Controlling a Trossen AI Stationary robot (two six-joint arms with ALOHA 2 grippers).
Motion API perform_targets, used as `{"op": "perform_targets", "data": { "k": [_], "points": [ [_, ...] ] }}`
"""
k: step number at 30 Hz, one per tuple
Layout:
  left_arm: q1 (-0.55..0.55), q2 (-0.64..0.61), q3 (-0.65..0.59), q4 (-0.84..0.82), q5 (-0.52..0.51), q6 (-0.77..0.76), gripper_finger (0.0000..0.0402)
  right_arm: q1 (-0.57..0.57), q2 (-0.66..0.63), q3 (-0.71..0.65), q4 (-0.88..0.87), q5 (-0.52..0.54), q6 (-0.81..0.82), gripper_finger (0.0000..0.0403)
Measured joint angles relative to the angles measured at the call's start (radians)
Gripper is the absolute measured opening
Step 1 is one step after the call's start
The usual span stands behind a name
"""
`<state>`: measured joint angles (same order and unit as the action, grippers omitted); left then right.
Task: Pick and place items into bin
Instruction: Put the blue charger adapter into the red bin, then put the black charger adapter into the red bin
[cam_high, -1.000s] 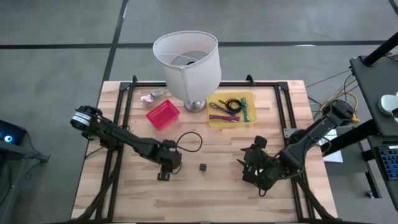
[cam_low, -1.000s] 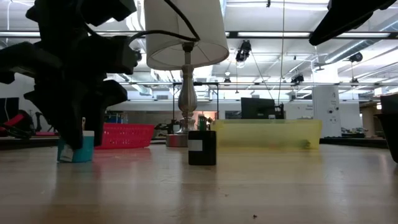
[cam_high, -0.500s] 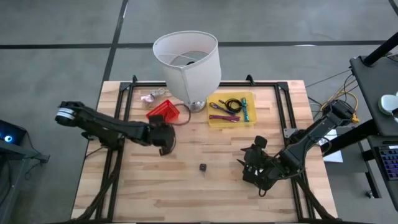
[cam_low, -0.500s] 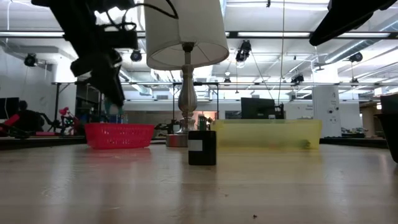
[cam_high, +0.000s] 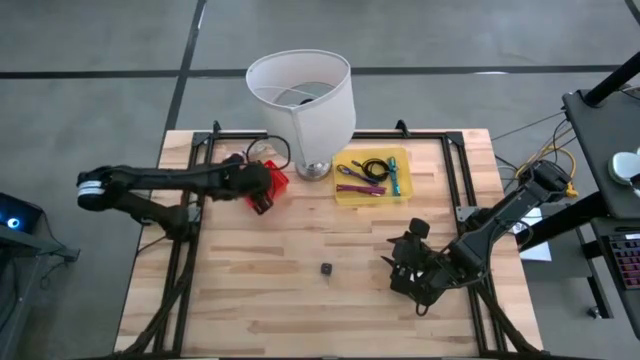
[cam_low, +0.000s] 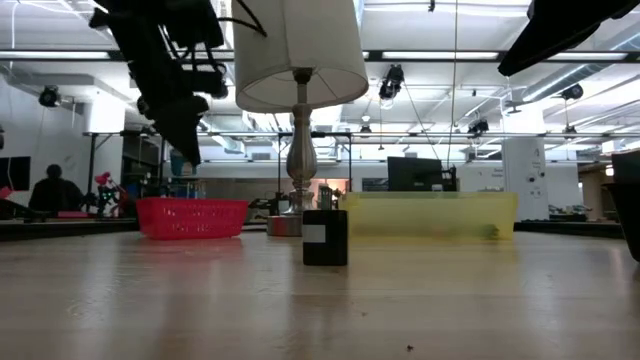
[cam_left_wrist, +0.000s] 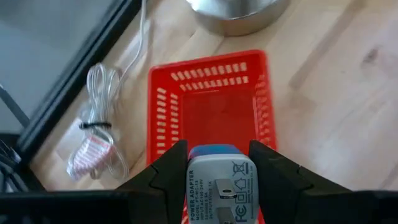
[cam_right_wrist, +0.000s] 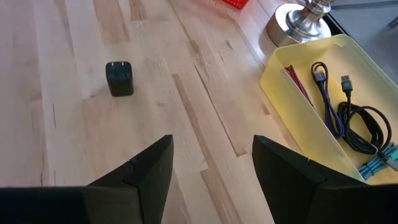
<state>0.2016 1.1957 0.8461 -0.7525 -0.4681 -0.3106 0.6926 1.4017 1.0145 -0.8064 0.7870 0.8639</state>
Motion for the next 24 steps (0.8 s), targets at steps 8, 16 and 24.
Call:
{"op": "perform_targets", "data": {
  "k": [8,16,24],
  "points": [
    [0.13,0.024,-0.022,0.005,0.052,0.003,0.013,0.0,0.0,0.0,0.0,0.0,0.0,0.0206],
    [0.146,0.027,-0.07,0.009,0.099,0.002,0.0149,0.0,0.0,-0.001,0.0,0.0,-0.003,0.0205],
    [0.146,0.029,-0.07,0.011,0.097,0.002,0.0258,0.0,0.0,-0.002,-0.001,0.0,-0.032,0.0205]
  ]
}}
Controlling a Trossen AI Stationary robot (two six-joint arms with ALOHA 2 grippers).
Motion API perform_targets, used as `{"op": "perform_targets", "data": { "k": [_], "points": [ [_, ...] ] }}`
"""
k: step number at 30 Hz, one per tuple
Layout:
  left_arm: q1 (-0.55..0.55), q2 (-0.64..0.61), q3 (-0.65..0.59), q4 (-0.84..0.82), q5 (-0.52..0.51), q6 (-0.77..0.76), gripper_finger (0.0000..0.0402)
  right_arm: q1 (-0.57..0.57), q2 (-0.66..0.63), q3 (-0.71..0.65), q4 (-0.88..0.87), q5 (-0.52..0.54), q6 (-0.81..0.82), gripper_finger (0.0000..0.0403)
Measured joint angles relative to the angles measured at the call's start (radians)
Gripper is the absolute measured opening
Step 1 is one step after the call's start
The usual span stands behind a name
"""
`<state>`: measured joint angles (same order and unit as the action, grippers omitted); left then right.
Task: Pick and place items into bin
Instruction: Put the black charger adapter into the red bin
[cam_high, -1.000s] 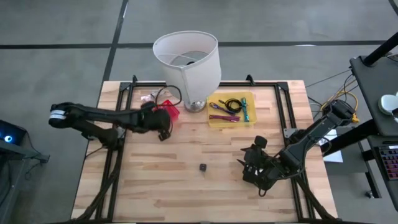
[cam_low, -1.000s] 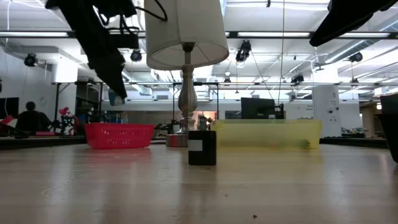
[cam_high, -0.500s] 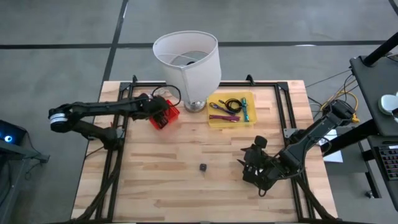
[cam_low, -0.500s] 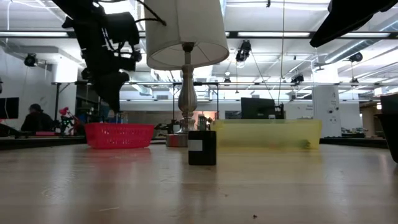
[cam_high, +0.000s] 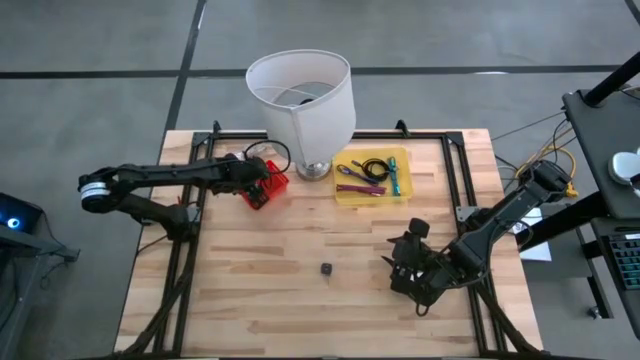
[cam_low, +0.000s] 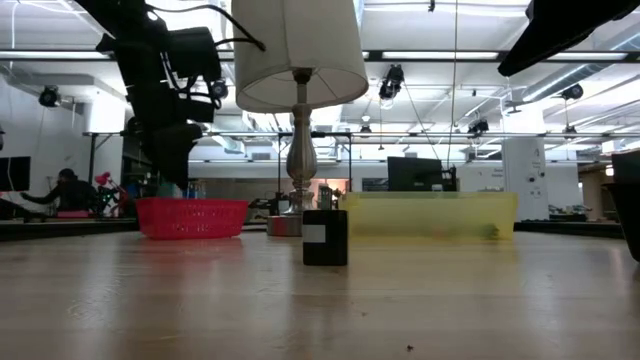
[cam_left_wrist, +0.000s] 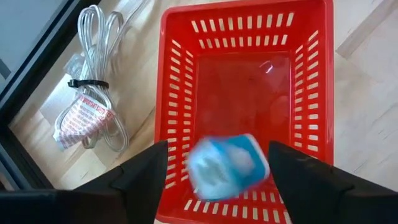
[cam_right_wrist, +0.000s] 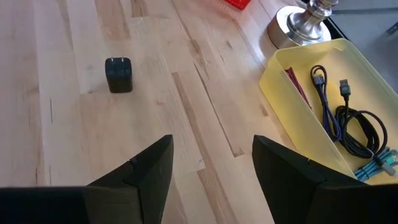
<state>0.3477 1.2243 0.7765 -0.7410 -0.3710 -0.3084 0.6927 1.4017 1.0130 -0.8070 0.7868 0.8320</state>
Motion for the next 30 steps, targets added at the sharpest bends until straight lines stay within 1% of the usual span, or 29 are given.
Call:
{"op": "perform_targets", "data": {
  "k": [5,7,11,15,19,23,25,30],
  "points": [
    [-0.001,-0.003,0.0,0.0,0.007,-0.039,0.0265,0.0,0.0,0.0,0.0,0.0,-0.004,0.0205],
    [-0.003,-0.014,0.0,0.0,0.051,-0.053,0.0265,0.0,0.0,0.0,0.0,0.0,-0.005,0.0205],
    [-0.016,-0.032,0.014,0.008,0.176,-0.053,0.0266,0.0,0.0,0.0,0.0,0.0,-0.005,0.0205],
    [-0.061,-0.051,0.02,0.061,0.314,-0.049,0.0267,0.0,0.0,0.0,0.0,0.0,-0.005,0.0205],
    [-0.148,-0.053,0.024,0.133,0.366,-0.052,0.0267,0.0,0.0,0.0,0.0,0.0,-0.004,0.0205],
    [-0.277,-0.044,0.022,0.29,0.369,-0.052,0.0267,0.0,0.0,0.0,0.0,0.0,-0.003,0.0205],
    [-0.346,-0.028,0.022,0.414,0.37,-0.035,0.0267,0.0,0.0,0.0,0.001,0.0,-0.002,0.0205],
    [-0.497,0.047,0.023,0.738,0.37,0.109,0.0267,0.0,0.0,-0.002,-0.001,0.0,-0.002,0.0205]
  ]
}}
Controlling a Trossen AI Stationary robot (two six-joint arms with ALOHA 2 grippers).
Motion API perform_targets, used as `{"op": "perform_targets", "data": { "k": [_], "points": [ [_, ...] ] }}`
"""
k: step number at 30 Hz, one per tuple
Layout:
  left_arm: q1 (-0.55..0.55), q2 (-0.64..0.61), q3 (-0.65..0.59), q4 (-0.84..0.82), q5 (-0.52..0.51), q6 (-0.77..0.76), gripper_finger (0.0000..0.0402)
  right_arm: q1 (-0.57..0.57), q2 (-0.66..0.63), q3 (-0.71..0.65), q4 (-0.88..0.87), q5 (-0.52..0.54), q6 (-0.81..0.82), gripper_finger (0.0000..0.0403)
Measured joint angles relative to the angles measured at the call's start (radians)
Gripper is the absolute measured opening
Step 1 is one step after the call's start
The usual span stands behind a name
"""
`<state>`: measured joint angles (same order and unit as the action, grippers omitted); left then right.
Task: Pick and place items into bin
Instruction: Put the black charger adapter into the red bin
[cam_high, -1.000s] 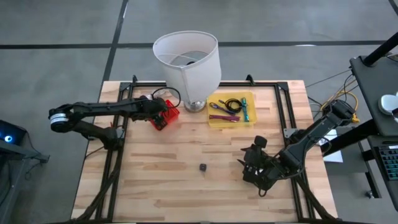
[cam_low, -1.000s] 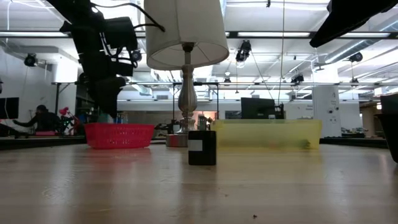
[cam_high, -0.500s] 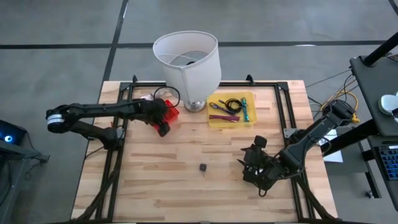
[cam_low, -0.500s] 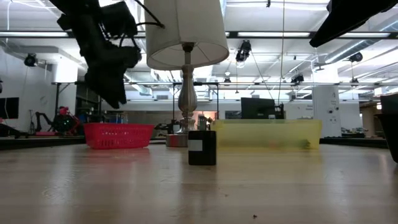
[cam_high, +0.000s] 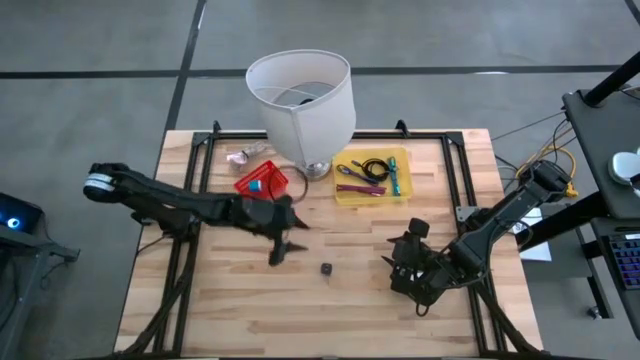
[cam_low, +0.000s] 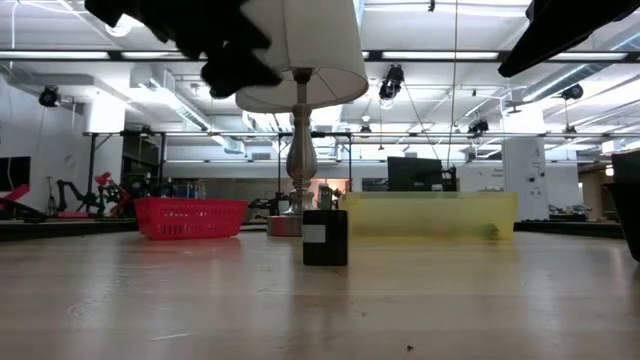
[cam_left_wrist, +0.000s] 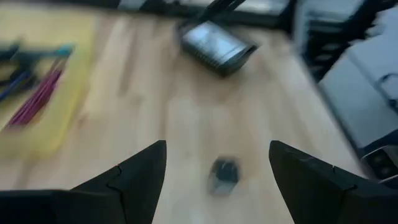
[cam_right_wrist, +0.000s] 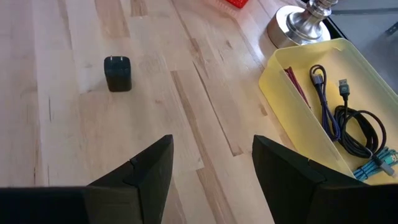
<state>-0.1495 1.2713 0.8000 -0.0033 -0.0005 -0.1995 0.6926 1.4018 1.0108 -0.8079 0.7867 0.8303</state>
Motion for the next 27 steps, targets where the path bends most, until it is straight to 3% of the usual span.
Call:
{"op": "perform_targets", "data": {
  "k": [6,11,18,27],
  "points": [
    [-0.06,0.15,0.024,0.162,-0.032,0.023,0.0267,0.0,0.0,-0.002,0.002,0.0,0.005,0.0205],
    [-0.069,0.272,0.055,0.159,-0.028,0.023,0.0267,0.0,0.0,-0.002,0.003,-0.001,0.006,0.0205],
    [-0.089,0.401,0.115,0.163,0.055,0.024,0.0267,0.001,0.0,-0.002,0.003,-0.003,0.008,0.0205],
    [-0.106,0.526,0.173,0.16,0.048,0.026,0.0267,0.001,0.0,-0.002,0.003,-0.004,0.004,0.0205]
  ]
}}
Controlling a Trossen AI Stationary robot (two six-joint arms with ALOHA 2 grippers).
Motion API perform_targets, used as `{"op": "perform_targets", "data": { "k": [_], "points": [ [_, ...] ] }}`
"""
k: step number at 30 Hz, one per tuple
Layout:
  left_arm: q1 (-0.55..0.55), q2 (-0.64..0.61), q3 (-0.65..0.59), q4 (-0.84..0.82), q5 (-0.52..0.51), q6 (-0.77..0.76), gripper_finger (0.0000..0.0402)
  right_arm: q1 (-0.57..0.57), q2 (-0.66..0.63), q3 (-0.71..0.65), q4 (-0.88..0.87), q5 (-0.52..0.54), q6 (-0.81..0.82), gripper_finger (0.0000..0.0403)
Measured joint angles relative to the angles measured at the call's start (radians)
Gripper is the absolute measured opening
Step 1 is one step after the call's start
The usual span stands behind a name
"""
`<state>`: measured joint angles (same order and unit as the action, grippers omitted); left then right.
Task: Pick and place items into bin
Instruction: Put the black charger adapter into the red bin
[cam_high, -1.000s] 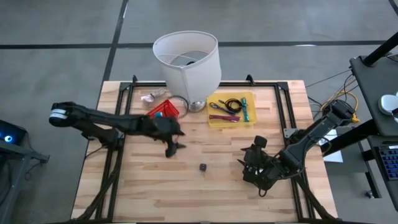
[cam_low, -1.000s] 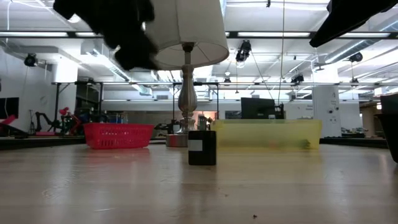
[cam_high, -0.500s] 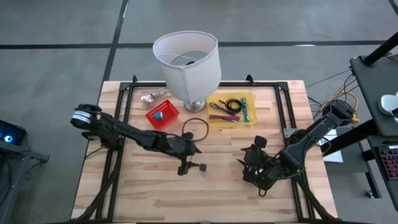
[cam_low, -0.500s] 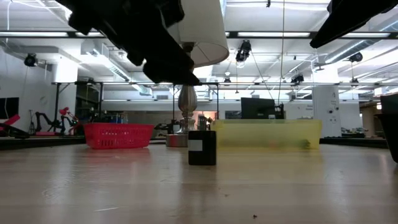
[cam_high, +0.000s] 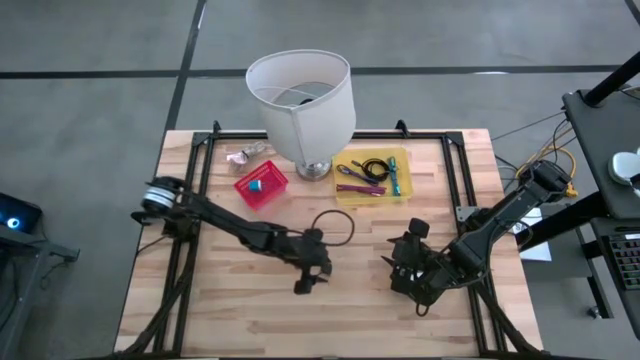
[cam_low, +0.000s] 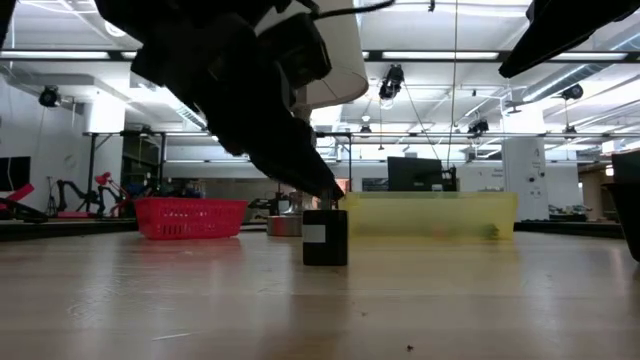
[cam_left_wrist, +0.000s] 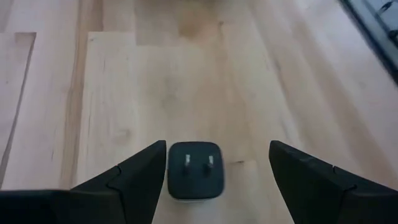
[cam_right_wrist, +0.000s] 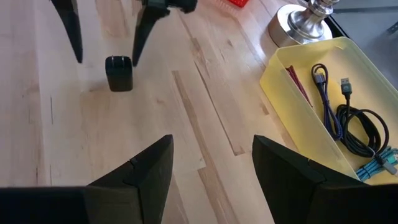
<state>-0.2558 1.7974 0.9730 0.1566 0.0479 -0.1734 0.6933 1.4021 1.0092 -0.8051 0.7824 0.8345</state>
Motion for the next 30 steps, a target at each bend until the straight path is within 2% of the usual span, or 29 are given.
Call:
{"op": "perform_targets", "data": {
  "k": [8,13,20,26,30],
  "points": [
    [0.0,0.055,0.002,-0.008,-0.007,-0.001,0.0267,0.0,0.0,0.0,0.0,0.0,0.0,0.0205],
    [0.001,0.065,0.0,-0.009,-0.073,-0.002,0.0258,0.0,0.0,0.0,0.0,0.0,0.0,0.0205],
    [0.001,0.063,0.0,-0.003,-0.088,0.001,0.0209,-0.001,0.0,0.0,-0.001,0.0,0.0,0.0205],
    [0.001,0.061,-0.001,-0.022,-0.088,0.0,0.0137,-0.001,0.0,0.0,-0.001,0.002,0.0,0.0205],
    [0.002,0.024,-0.001,-0.126,-0.09,-0.02,0.0131,-0.001,0.0,0.0,-0.001,0.002,0.0,0.0205]
  ]
}}
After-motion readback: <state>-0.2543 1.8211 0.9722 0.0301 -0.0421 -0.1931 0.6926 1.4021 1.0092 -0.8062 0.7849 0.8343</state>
